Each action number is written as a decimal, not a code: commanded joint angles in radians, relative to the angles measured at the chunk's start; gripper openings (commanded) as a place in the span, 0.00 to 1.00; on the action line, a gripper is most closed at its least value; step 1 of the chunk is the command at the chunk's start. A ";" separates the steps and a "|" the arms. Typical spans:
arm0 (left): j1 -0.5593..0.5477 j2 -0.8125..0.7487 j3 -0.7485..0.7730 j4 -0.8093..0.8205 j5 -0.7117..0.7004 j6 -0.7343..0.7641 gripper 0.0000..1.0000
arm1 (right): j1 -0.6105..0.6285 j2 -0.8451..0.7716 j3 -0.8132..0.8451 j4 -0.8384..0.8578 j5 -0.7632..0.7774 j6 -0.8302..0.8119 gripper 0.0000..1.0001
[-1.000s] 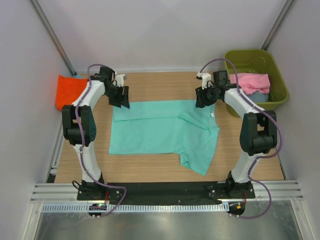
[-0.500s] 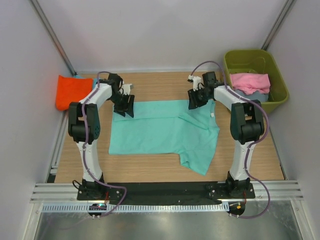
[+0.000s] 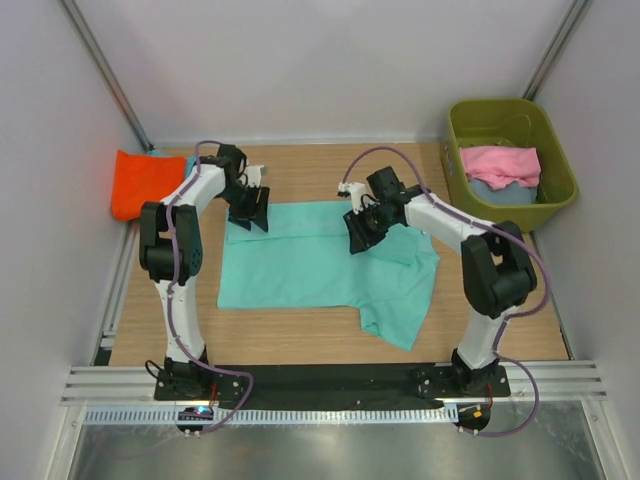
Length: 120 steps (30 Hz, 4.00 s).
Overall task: Fold and stack the t-shirts
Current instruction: Fold the tshirt
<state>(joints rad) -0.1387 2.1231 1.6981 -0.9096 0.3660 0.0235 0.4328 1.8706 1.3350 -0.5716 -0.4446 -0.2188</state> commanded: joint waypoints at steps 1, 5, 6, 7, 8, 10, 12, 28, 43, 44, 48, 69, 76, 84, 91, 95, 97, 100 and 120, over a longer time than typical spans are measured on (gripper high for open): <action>0.005 -0.061 0.041 -0.005 -0.005 -0.019 0.58 | 0.000 -0.188 -0.054 -0.014 -0.023 0.044 0.37; 0.014 -0.069 0.047 0.006 -0.019 -0.019 0.58 | -0.075 -0.222 -0.068 -0.001 0.003 0.039 0.36; 0.014 -0.066 0.049 0.006 -0.025 -0.017 0.58 | -0.094 -0.214 -0.057 0.003 0.003 0.047 0.36; 0.017 -0.063 0.049 0.005 -0.027 -0.017 0.58 | -0.112 -0.203 -0.048 0.009 0.001 0.056 0.36; 0.021 -0.051 0.057 0.003 -0.029 -0.014 0.58 | -0.140 -0.189 -0.025 0.015 0.003 0.055 0.36; 0.028 -0.037 0.061 0.002 -0.044 -0.011 0.57 | -0.160 -0.148 -0.002 0.025 0.018 0.050 0.36; 0.037 -0.012 0.086 0.001 -0.058 -0.011 0.58 | -0.184 -0.107 0.027 0.036 0.023 0.044 0.36; 0.047 0.138 0.218 -0.020 -0.137 0.006 0.57 | -0.246 0.113 0.176 0.091 0.153 0.070 0.44; 0.047 0.330 0.431 -0.026 -0.182 0.006 0.58 | -0.256 0.357 0.375 0.101 0.274 0.062 0.46; 0.048 0.342 0.443 -0.028 -0.185 0.007 0.58 | -0.258 0.369 0.394 0.102 0.279 0.059 0.46; 0.047 0.412 0.558 -0.032 -0.202 0.007 0.59 | -0.258 0.449 0.501 0.107 0.290 0.042 0.46; 0.030 -0.148 0.465 0.000 -0.240 0.035 0.65 | -0.240 -0.026 0.344 0.115 0.342 -0.054 0.56; 0.030 -0.547 -0.107 0.006 -0.191 0.125 0.63 | -0.171 -0.478 -0.196 -0.005 0.093 -0.476 0.57; 0.031 -0.821 -0.478 0.126 -0.228 0.069 0.60 | 0.007 -0.764 -0.572 0.012 0.228 -0.553 0.53; 0.033 -0.835 -0.549 0.127 -0.231 0.049 0.61 | 0.110 -0.898 -0.715 -0.031 0.279 -0.689 0.53; 0.034 -0.801 -0.551 0.130 -0.252 0.050 0.61 | 0.150 -0.941 -0.752 -0.062 0.267 -0.720 0.53; 0.034 -0.792 -0.540 0.126 -0.263 0.053 0.61 | 0.179 -0.947 -0.754 -0.073 0.268 -0.714 0.54; 0.036 -0.779 -0.532 0.123 -0.277 0.055 0.61 | 0.199 -0.932 -0.760 -0.080 0.265 -0.703 0.54; 0.044 -0.692 -0.473 0.098 -0.271 0.030 0.61 | 0.221 -0.814 -0.826 0.018 0.293 -0.685 0.51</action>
<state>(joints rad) -0.1013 1.4220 1.1797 -0.8196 0.0906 0.0620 0.6472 1.0500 0.5179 -0.5980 -0.1616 -0.9051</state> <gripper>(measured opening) 0.607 0.515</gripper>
